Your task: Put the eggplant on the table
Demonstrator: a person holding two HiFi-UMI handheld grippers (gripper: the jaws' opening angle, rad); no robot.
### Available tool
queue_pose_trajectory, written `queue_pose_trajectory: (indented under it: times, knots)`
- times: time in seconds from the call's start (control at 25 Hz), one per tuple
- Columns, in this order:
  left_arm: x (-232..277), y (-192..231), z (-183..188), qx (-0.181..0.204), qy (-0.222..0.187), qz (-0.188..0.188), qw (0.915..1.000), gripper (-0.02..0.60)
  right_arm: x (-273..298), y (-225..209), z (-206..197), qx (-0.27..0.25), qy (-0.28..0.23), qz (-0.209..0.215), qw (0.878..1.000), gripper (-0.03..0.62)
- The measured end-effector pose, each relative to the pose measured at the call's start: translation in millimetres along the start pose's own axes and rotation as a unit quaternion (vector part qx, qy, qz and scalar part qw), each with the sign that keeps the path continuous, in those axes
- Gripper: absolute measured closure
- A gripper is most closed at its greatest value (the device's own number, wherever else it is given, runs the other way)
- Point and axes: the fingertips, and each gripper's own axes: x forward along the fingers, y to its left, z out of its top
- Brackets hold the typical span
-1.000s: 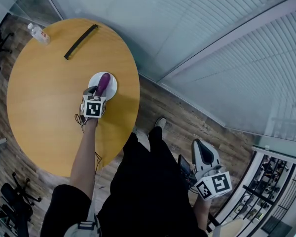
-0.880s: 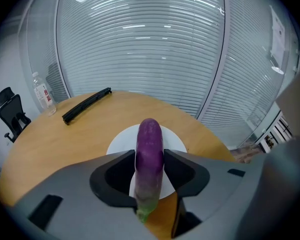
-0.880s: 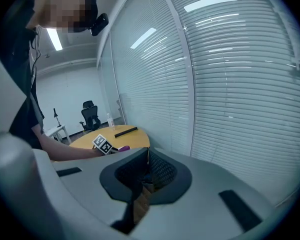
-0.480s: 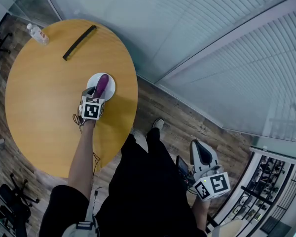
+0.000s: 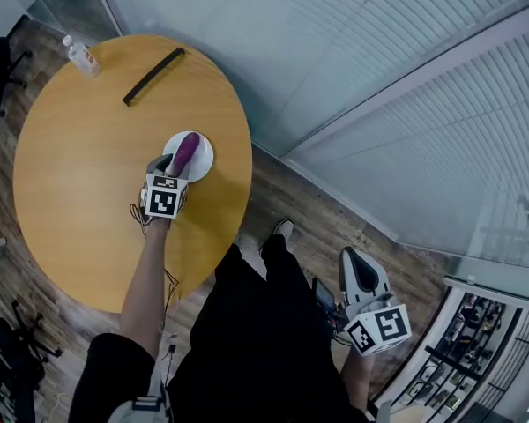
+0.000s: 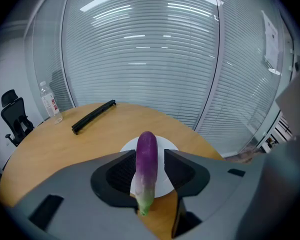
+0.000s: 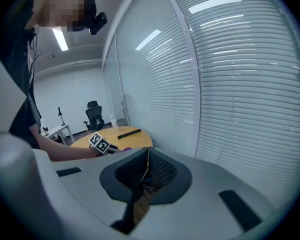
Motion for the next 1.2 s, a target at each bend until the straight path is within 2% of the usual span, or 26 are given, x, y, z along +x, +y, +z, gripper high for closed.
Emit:
queue_pose_trajectory:
  times: [0.32, 0.68, 0.88, 1.04, 1.2]
  knots:
    - [-52, 12, 11, -0.023, -0.045, 0.015, 0.9986, 0.402, 19, 15, 13, -0.021, -0.021, 0.045, 0.999, 0.577]
    - [-120, 19, 25, -0.064, -0.110, 0.027, 0.9915, 0.407, 44, 37, 22, -0.040, -0.031, 0.100, 0.994, 0.577]
    - [-163, 23, 34, -0.081, -0.151, 0.041, 0.9842, 0.470, 65, 51, 34, -0.054, -0.035, 0.137, 0.989, 0.577]
    - [-196, 25, 42, -0.098, -0.191, 0.050, 0.9754, 0.546, 81, 64, 43, -0.068, -0.036, 0.166, 0.983, 0.577]
    - [-227, 18, 51, -0.106, -0.227, 0.053, 0.9666, 0.571, 95, 77, 48, -0.082, -0.030, 0.202, 0.975, 0.577]
